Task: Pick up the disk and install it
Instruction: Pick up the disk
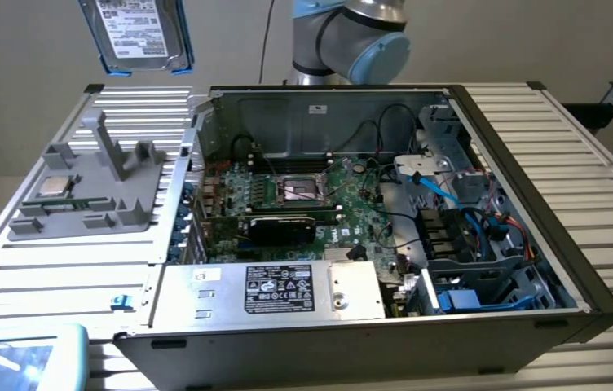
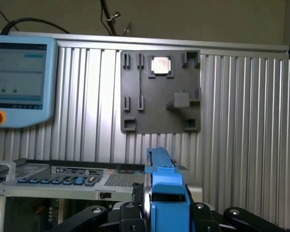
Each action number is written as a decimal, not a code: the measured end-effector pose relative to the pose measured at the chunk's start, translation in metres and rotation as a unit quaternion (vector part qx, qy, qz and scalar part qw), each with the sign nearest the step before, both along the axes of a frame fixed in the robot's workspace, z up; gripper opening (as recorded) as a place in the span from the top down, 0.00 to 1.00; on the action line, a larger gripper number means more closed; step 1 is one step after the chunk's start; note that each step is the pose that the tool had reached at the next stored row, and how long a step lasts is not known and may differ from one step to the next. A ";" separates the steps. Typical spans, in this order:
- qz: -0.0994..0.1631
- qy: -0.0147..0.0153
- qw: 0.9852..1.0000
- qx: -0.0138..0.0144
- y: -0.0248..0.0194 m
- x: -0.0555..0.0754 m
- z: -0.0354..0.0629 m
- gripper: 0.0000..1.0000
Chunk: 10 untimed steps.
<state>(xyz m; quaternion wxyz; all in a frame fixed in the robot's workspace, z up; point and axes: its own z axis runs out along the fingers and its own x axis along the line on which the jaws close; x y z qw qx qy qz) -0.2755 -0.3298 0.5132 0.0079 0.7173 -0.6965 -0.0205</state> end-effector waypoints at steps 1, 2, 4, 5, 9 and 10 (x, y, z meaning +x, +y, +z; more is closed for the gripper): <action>0.000 0.000 1.000 0.000 -0.0024 0.003 0.0001 0.63; 0.000 0.000 1.000 0.000 -0.0045 0.005 0.0002 0.63; 0.000 0.000 1.000 0.000 -0.0073 0.012 0.0002 0.63; 0.000 0.000 1.000 0.000 -0.0088 0.015 0.0003 0.63; 0.000 0.000 1.000 0.000 -0.0120 0.025 0.0003 0.63; 0.000 0.000 1.000 0.000 -0.0121 0.026 0.0003 0.63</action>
